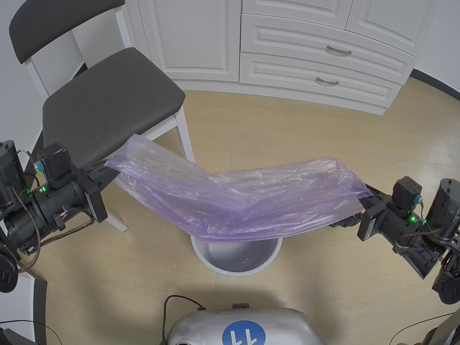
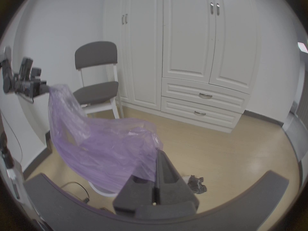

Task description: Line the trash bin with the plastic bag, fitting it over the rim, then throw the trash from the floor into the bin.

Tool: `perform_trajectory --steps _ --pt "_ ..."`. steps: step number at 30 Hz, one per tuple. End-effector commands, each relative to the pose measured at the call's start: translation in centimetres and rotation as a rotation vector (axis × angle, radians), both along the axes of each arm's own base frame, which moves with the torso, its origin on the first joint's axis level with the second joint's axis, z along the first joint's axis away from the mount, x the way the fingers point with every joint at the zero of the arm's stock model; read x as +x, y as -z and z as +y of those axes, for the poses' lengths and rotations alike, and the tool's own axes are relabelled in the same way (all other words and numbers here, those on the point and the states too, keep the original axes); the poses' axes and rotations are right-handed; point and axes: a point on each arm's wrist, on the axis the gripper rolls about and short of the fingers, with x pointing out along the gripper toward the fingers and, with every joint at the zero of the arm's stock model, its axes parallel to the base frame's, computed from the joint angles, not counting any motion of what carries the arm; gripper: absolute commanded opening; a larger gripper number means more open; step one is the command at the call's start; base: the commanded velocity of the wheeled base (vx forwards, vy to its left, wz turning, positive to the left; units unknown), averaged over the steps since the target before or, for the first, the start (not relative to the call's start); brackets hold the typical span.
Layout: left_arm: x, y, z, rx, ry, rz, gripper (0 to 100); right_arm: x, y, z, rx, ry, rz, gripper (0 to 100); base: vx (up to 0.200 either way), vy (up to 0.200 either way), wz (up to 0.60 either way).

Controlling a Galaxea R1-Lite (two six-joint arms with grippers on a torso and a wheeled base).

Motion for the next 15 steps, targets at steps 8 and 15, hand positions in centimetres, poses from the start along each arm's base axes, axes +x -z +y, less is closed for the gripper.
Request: perform_trajectory --steps 8,15 --pt "2.0 -1.7 2.5 -0.147 -0.038 0.039 0 2.3 -2.6 -1.8 0.157 0.041 0.034 0 0.000 0.000 0.00" --pt "3.8 -1.8 3.7 -0.226 -0.035 0.098 0 3.0 -3.7 -3.5 0.262 0.001 0.139 0 0.000 0.000 0.00"
